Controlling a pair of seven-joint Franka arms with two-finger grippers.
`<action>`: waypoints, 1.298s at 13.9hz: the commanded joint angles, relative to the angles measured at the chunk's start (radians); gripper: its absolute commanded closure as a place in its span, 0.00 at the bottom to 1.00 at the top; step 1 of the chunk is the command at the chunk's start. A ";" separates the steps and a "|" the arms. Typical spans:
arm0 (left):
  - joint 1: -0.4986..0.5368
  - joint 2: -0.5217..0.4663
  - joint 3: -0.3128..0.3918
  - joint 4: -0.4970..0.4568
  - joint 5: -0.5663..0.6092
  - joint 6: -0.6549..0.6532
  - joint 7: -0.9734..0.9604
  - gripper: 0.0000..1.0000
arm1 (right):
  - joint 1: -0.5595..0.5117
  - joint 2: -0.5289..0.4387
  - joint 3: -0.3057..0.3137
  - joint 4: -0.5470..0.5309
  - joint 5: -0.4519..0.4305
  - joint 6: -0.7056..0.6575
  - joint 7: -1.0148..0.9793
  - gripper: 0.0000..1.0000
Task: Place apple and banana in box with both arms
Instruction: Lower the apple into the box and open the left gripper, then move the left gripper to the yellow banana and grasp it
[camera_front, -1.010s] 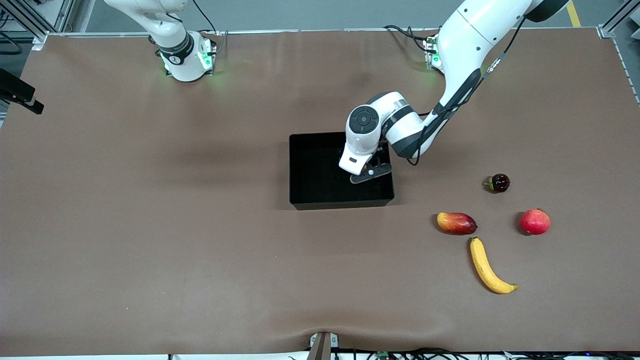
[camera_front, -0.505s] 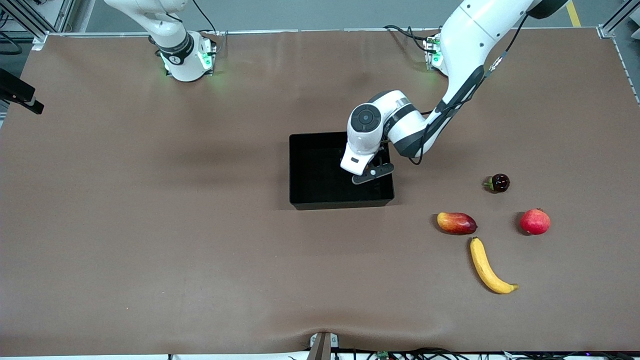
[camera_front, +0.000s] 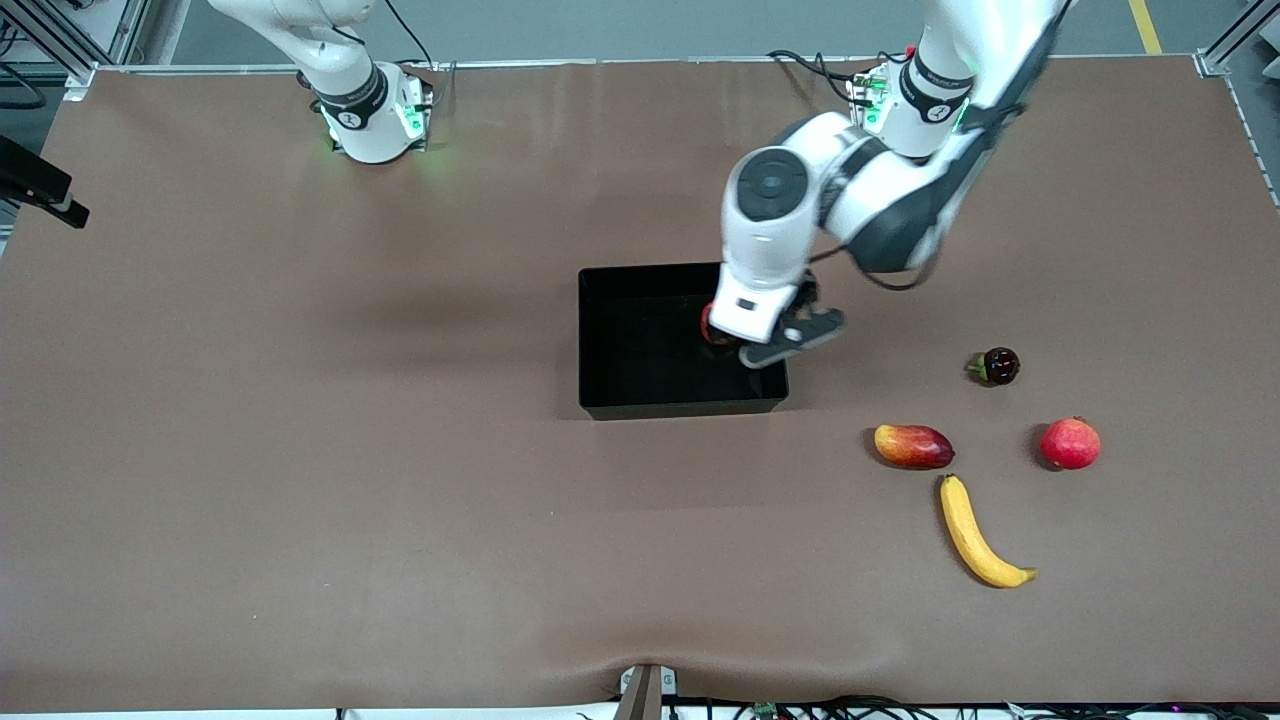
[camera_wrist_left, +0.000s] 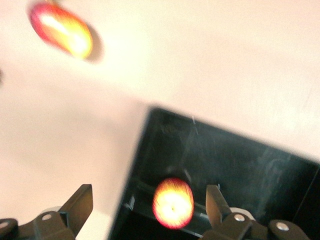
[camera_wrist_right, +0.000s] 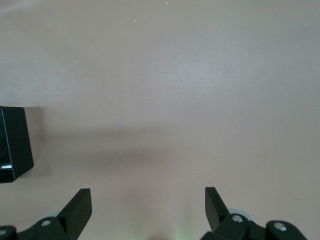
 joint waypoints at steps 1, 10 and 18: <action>0.180 0.031 -0.006 0.078 -0.026 -0.025 0.168 0.00 | -0.015 -0.010 0.008 -0.003 0.007 -0.009 -0.013 0.00; 0.452 0.385 0.014 0.209 0.207 0.368 0.312 0.10 | -0.014 -0.010 0.010 -0.003 -0.001 -0.009 -0.013 0.00; 0.374 0.552 0.175 0.280 0.207 0.577 0.427 0.28 | -0.015 -0.009 0.010 -0.003 -0.001 -0.007 -0.007 0.00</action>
